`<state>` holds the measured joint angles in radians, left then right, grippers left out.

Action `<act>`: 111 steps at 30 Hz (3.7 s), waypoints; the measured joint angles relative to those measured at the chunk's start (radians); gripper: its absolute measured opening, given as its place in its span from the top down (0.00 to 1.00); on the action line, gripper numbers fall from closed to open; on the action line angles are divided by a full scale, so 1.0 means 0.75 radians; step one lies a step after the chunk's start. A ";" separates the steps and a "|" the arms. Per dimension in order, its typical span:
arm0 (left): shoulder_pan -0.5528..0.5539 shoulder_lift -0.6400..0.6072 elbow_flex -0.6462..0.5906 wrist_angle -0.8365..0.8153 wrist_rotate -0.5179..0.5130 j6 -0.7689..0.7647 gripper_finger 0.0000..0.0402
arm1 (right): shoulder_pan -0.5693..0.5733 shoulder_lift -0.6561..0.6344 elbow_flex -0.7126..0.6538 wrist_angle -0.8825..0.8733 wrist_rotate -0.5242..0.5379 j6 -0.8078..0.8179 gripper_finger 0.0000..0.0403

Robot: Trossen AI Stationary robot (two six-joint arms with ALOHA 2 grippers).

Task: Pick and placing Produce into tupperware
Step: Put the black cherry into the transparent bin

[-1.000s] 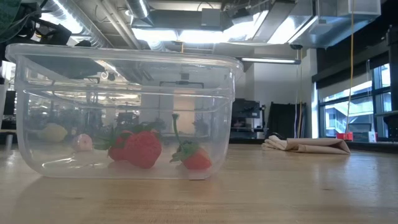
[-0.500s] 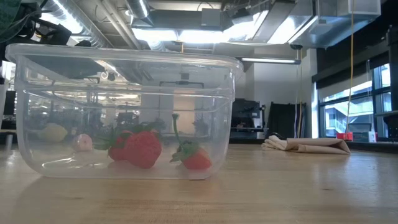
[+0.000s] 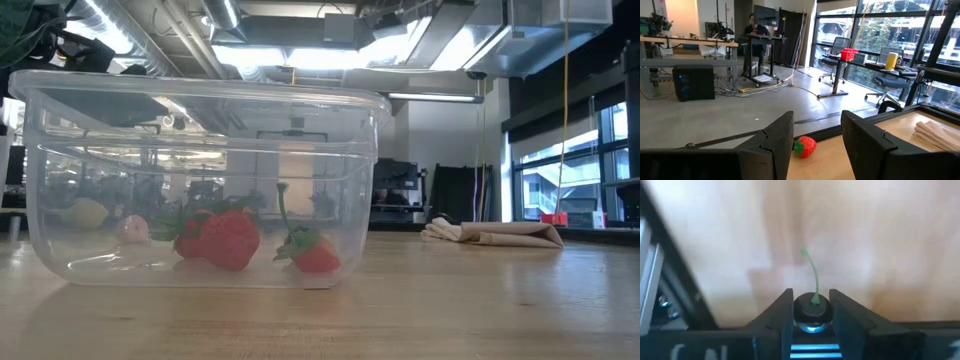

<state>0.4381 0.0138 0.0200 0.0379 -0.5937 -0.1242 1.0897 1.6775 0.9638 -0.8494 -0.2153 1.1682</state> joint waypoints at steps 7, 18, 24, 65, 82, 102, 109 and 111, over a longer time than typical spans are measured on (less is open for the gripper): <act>0.000 0.000 0.000 0.000 0.017 -0.001 0.61 | -0.352 -0.003 0.103 -0.053 0.051 -0.326 0.72; 0.000 0.000 0.000 0.000 0.020 0.000 0.61 | -1.036 -0.006 0.496 0.163 0.272 -0.856 0.73; 0.000 0.000 0.000 0.000 0.020 0.001 0.61 | -1.214 0.075 0.660 0.555 0.266 -1.042 0.73; 0.000 0.000 0.000 0.000 0.011 0.005 0.61 | -1.112 0.553 0.891 0.523 0.029 -1.221 0.70; -0.001 0.000 0.000 0.000 0.010 0.005 0.61 | -1.092 0.553 0.939 0.516 -0.009 -1.145 0.72; 0.000 0.000 -0.001 0.000 0.020 -0.005 0.61 | -0.934 0.553 0.938 0.601 -0.096 -1.409 0.72; 0.000 0.000 0.000 -0.001 0.080 -0.026 0.61 | -0.853 0.597 0.938 0.674 -0.024 -1.473 0.72; 0.000 0.000 0.000 0.000 0.085 -0.042 0.61 | -0.843 0.627 0.938 0.693 -0.029 -1.459 0.72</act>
<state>0.4378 0.0139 0.0197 0.0375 -0.5303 -0.1558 0.4572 2.1475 1.6673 -0.3300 -0.2374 0.0739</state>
